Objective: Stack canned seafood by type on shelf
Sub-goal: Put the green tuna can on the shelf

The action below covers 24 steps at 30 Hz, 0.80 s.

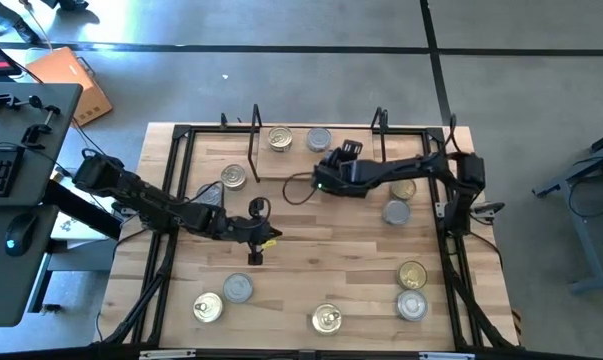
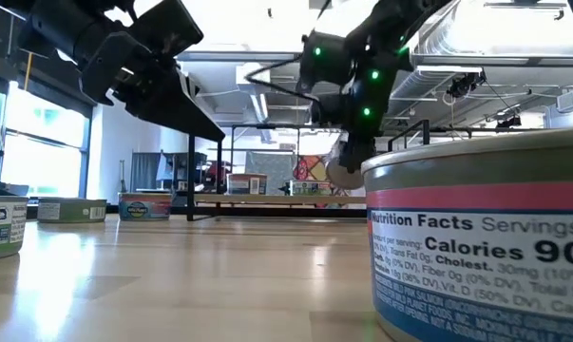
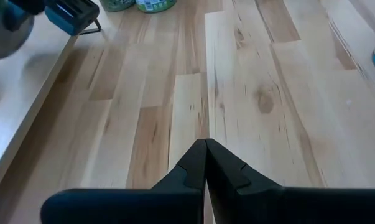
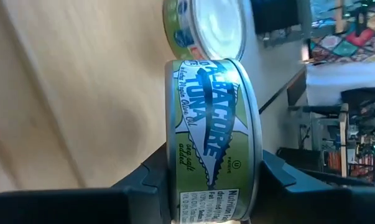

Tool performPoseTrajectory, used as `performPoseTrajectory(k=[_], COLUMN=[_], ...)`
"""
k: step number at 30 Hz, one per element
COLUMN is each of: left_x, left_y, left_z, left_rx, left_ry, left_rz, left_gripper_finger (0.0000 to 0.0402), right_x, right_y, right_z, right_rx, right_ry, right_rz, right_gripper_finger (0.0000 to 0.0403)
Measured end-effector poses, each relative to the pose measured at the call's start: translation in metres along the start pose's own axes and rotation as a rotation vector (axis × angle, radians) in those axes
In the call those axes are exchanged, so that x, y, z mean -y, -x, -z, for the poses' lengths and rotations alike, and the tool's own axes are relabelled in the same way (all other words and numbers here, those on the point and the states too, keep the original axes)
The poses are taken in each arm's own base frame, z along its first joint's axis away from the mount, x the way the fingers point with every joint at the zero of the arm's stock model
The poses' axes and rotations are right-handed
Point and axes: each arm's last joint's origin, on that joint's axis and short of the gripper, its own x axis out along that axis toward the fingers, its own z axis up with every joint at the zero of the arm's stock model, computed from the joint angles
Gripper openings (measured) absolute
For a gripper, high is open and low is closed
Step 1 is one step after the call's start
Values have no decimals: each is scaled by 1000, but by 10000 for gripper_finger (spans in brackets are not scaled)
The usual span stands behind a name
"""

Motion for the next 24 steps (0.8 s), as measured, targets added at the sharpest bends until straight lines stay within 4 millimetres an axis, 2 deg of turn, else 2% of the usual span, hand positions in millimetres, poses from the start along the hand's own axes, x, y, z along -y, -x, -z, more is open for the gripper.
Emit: performPoseTrajectory(k=[3, 7, 16, 24], left_x=[0, 0, 0, 0], left_y=[0, 0, 0, 0], left_z=[0, 0, 0, 0], left_rx=[-2, -1, -4, -4], left_ry=[-1, 0, -1, 2], left_rz=[0, 0, 0, 0], left_gripper_finger=[0, 0, 0, 0], right_x=[1, 4, 11, 5], right_y=[-16, -31, -37, -38], right_z=[1, 3, 8, 14], right_rx=[-38, -86, -126, -143], right_ry=[106, 174, 289, 361], right_rz=[-30, 30, -5, -122], right_gripper_finger=[123, 123, 125, 223])
